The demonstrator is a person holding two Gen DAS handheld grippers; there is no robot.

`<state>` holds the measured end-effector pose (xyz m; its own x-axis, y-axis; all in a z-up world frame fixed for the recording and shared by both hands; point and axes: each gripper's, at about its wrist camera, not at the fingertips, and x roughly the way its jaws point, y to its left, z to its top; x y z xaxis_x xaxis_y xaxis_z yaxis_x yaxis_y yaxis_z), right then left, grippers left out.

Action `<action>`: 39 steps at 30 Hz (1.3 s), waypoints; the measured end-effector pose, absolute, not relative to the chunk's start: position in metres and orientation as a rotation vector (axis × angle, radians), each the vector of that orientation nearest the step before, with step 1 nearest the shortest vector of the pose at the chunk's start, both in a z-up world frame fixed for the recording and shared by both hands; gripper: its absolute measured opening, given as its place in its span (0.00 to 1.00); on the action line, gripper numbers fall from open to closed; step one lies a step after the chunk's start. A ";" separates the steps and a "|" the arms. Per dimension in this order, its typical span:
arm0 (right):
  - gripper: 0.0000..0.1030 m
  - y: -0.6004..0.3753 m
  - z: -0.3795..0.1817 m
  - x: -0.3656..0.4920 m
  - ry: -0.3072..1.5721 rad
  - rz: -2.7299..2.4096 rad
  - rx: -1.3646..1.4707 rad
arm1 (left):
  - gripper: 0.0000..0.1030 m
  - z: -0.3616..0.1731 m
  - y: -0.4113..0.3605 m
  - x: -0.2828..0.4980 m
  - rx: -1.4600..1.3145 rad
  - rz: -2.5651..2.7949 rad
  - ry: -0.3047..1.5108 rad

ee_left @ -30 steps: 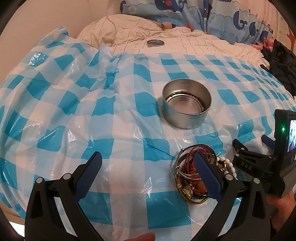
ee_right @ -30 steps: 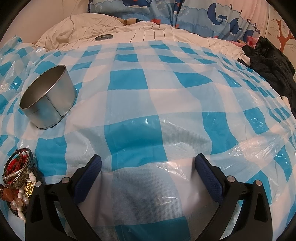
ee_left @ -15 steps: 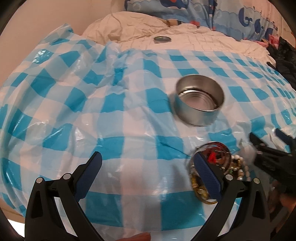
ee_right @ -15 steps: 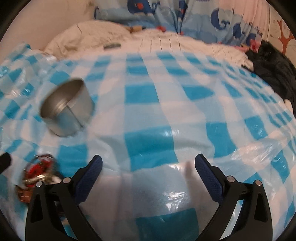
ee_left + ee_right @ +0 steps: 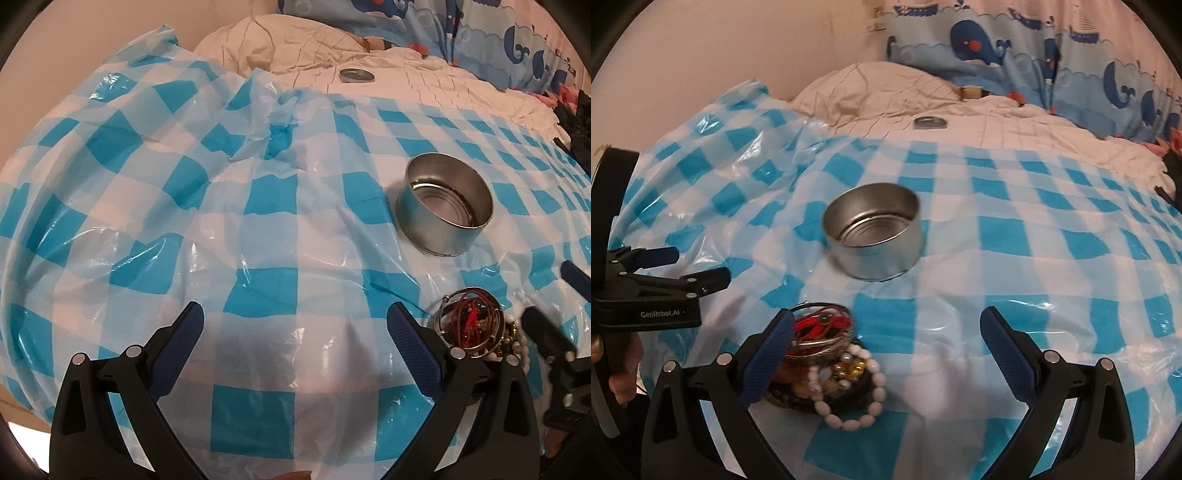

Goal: Organize jewelry
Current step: 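Move the right gripper to the jewelry dish and grasp the silver bangle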

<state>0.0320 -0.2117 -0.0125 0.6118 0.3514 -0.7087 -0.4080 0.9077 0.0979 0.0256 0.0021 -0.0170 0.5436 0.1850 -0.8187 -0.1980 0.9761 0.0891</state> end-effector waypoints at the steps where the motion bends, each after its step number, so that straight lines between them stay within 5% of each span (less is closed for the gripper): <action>1: 0.93 -0.207 -0.013 0.035 0.812 0.447 -0.089 | 0.93 -0.017 0.002 0.025 -0.022 0.224 0.970; 19: 0.93 -0.145 -0.048 0.044 0.942 0.608 -0.318 | 0.93 -0.003 0.025 0.017 -0.084 0.230 0.941; 22: 0.65 -0.152 -0.045 0.047 0.962 0.642 -0.258 | 0.93 -0.004 0.024 0.017 -0.082 0.225 0.942; 39: 0.65 -0.246 -0.005 0.071 0.896 0.521 0.139 | 0.93 -0.017 -0.034 0.021 -0.056 -0.076 0.962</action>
<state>0.0713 -0.2464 -0.0046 0.5101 0.4882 -0.7081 -0.3746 0.8672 0.3280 0.0213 -0.0342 -0.0168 0.5692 -0.0894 -0.8173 0.0394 0.9959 -0.0815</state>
